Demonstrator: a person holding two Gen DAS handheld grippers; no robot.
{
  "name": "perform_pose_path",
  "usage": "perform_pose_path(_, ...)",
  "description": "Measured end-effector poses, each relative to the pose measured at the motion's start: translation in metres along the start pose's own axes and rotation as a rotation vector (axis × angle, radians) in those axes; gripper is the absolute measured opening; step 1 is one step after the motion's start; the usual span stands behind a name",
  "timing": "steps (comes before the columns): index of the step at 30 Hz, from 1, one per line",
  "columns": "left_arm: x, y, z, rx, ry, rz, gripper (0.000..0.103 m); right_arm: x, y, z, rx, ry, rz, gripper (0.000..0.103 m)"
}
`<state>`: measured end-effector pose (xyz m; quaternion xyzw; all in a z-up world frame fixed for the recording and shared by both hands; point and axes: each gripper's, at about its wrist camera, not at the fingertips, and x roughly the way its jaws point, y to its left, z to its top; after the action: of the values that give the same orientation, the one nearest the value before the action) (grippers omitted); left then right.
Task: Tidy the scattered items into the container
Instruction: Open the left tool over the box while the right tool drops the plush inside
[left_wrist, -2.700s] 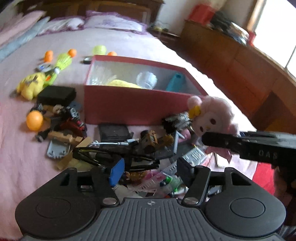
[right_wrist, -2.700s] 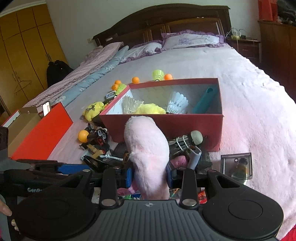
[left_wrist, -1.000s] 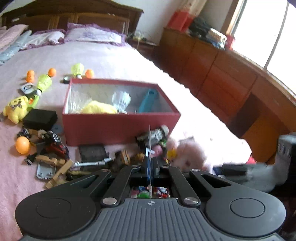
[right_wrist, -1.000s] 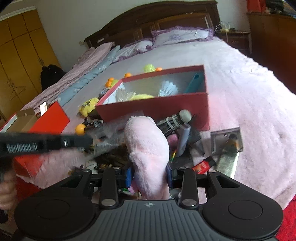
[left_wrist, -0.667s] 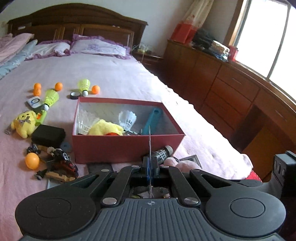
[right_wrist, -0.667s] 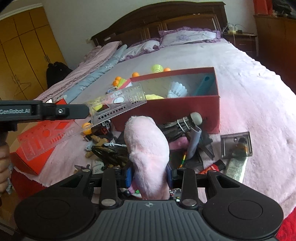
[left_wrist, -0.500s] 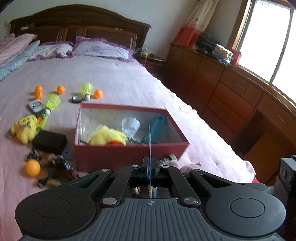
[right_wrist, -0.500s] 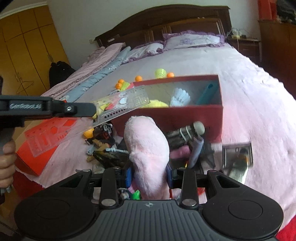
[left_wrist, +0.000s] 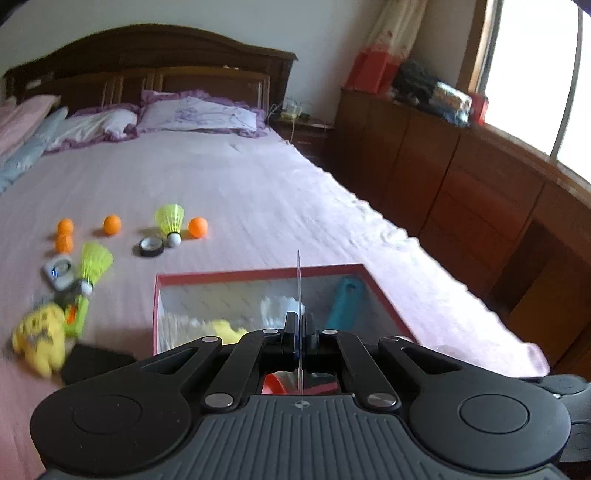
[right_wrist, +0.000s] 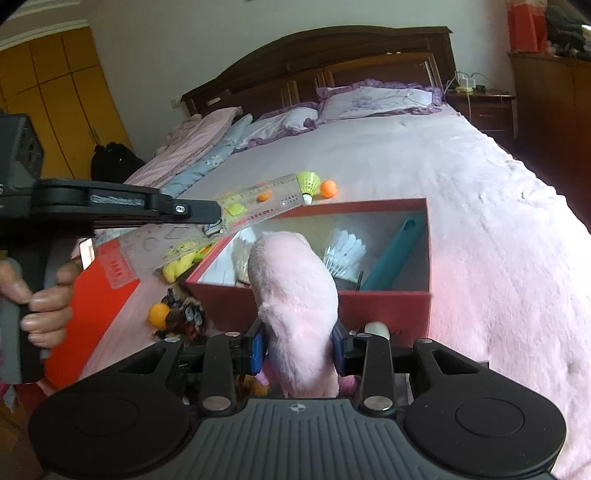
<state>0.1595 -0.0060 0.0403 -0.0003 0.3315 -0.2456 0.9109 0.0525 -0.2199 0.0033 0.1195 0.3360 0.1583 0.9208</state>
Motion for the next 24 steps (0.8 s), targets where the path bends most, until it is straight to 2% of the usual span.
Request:
perform_pose_path(4,0.032,-0.002,0.015,0.055,0.018,0.01,0.004,0.015,-0.01,0.02,0.026,-0.007,-0.012,0.037)
perform_pose_path(7,0.047,-0.002,0.02,0.072,0.023,0.054,0.01,0.027,-0.017,0.036,0.039,-0.015,-0.025,0.037)
perform_pose_path(9,0.052,0.0,0.022,0.063,0.025,0.074,0.018,0.036,-0.021,0.044,0.042,-0.015,-0.032,0.037)
perform_pose_path(14,0.044,0.003,0.014,0.039,0.008,0.097,0.056,0.06,-0.03,0.062,0.052,-0.005,-0.051,0.041)
perform_pose_path(16,0.038,0.001,0.007,0.065,0.005,0.12,0.06,0.066,-0.035,0.067,0.072,-0.003,-0.052,0.043)
perform_pose_path(18,0.031,-0.001,-0.001,0.092,0.006,0.147,0.07,0.068,-0.037,0.069,0.084,-0.007,-0.053,0.044)
perform_pose_path(20,0.021,-0.002,-0.012,0.095,0.002,0.166,0.081,0.068,-0.038,0.068,0.093,-0.012,-0.057,0.05)
perform_pose_path(24,-0.004,-0.006,-0.038,0.09,-0.003,0.188,0.091,0.051,-0.037,0.053,0.094,-0.022,-0.063,0.056)
